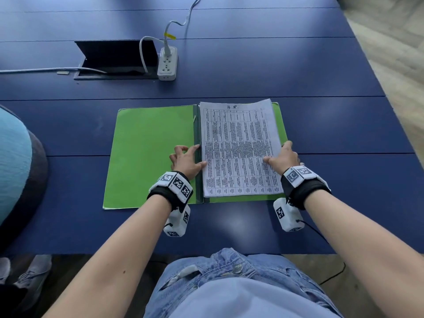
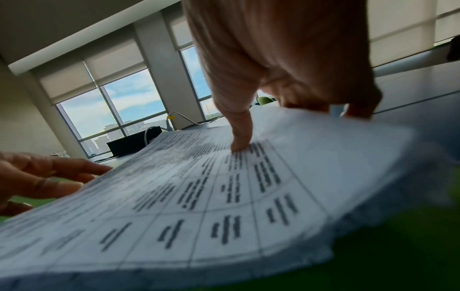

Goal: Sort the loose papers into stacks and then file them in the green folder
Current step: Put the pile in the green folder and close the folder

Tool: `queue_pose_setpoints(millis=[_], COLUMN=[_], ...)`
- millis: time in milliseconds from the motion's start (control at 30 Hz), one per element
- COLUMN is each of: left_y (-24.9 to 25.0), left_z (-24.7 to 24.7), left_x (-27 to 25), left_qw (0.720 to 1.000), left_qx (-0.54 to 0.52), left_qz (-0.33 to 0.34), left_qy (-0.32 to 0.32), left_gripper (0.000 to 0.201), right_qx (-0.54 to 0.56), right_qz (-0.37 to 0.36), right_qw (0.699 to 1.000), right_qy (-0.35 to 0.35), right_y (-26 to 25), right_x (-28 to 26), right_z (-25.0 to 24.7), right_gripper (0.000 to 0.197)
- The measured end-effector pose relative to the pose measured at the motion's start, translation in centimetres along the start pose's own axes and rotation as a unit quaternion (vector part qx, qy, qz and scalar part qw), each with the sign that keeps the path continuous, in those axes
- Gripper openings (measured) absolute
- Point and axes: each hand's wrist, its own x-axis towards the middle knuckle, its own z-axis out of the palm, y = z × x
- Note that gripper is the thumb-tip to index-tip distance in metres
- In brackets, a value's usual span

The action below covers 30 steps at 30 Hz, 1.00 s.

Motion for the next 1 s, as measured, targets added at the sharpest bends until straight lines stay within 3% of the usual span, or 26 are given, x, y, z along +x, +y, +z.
queue_pose_setpoints(millis=[67, 167, 333, 433, 567, 633, 733, 767, 867, 1000], left_y=[-0.9, -3.7, -10.1, -12.7, -13.2, -13.4, -13.9, -13.9, -13.4, -9.7], left_z=[-1.2, -3.7, -8.0, -9.1, -9.3, -10.0, -11.9, -12.6, -14.2, -14.8], left_x=[0.2, 0.6, 0.1, -0.3, -0.6, -0.4, -0.3, -0.6, -2.6, -7.3], left_qw=[0.999, 0.991, 0.940, 0.926, 0.936, 0.939, 0.945, 0.947, 0.936, 0.910], left_qx=[-0.013, -0.031, -0.036, -0.023, -0.034, -0.091, -0.173, -0.181, -0.253, -0.375], left_qz=[-0.027, -0.113, -0.291, -0.324, -0.305, -0.294, -0.220, -0.189, -0.098, 0.032], left_qy=[0.011, 0.067, 0.173, 0.193, 0.169, 0.156, 0.167, 0.184, 0.224, 0.172], left_gripper=[0.072, 0.084, 0.099, 0.098, 0.085, 0.073, 0.023, 0.016, 0.017, 0.028], right_qx=[-0.042, -0.095, -0.115, -0.180, -0.314, -0.331, -0.332, -0.333, -0.330, -0.294], right_qz=[-0.013, -0.118, -0.288, -0.326, -0.316, -0.313, -0.315, -0.315, -0.307, -0.298], right_qw=[0.998, 0.985, 0.950, 0.924, 0.887, 0.883, 0.884, 0.884, 0.886, 0.898], right_qy=[0.052, 0.084, -0.017, -0.086, -0.118, -0.112, -0.098, -0.096, -0.106, -0.133], right_y=[-0.6, -2.3, -6.1, -7.6, -7.8, -7.4, -7.1, -7.1, -7.3, -8.3], right_x=[-0.5, -1.7, -4.9, -6.4, -6.8, -6.8, -6.8, -6.9, -7.0, -7.1], right_z=[0.1, 0.9, 5.1, 7.5, 9.9, 10.5, 10.8, 10.9, 11.0, 9.6], right_gripper=[0.074, 0.067, 0.063, 0.063, 0.066, 0.066, 0.065, 0.065, 0.064, 0.061])
